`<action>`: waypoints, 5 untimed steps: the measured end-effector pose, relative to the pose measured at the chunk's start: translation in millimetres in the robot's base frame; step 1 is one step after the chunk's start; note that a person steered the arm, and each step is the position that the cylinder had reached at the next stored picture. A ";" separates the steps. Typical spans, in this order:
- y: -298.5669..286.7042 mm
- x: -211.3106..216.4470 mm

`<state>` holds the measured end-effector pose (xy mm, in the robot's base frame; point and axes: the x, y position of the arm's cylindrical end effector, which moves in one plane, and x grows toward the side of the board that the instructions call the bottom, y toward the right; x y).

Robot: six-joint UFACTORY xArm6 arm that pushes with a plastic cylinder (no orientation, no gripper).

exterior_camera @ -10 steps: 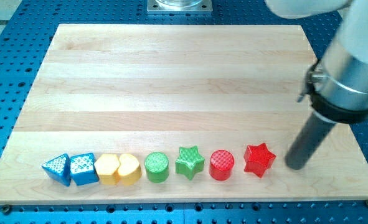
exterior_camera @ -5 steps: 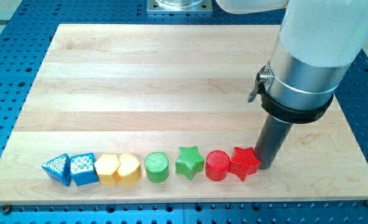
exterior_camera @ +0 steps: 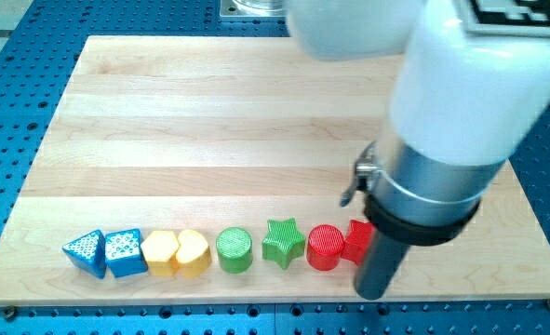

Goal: Push the red star into the red circle

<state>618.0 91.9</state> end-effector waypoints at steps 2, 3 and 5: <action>-33.6 0.0; -46.0 0.0; -54.9 0.0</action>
<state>618.1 36.9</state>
